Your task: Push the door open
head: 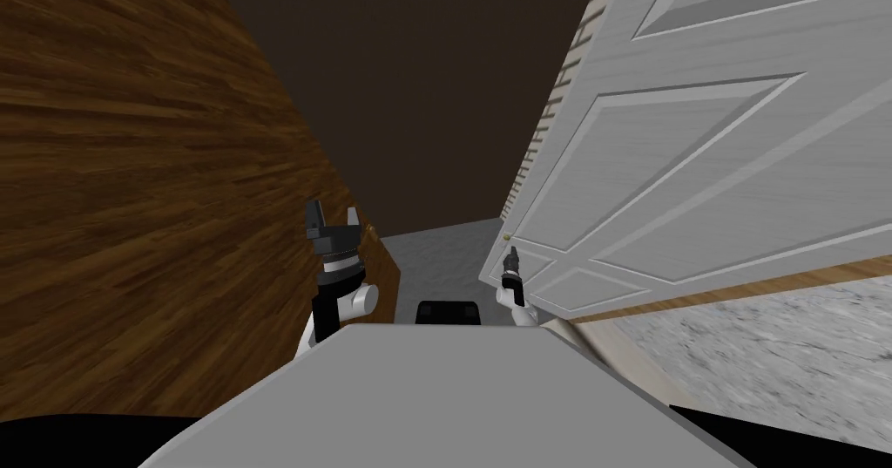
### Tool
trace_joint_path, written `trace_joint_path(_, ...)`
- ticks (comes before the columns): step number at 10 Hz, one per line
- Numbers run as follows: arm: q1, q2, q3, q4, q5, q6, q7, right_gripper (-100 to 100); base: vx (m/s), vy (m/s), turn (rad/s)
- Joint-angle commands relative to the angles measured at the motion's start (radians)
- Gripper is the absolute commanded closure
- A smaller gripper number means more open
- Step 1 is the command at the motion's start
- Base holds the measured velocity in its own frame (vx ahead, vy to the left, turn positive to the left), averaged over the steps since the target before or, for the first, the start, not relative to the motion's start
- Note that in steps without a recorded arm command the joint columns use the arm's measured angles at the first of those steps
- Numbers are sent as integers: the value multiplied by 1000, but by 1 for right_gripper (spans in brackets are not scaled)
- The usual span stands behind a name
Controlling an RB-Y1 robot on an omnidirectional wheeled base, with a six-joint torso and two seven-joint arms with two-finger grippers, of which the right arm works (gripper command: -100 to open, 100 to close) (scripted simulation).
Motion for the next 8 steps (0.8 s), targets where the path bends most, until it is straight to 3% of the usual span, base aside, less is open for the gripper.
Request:
trace_joint_path(1,3,-2,-2,0,-1,-7,0,-100,216,-67,35)
trace_joint_path(5,11,3,-11,8,-5,-32,2,-100,257,-122,40)
trace_joint_path(6,10,1,-10,5,-4,-27,1,-100,103,-44,2)
trace_joint_path(7,10,1,-10,5,-4,-27,1,100,-22,11,1)
trace_joint_path(8,10,1,-10,5,-4,-27,1,100,-37,16,4)
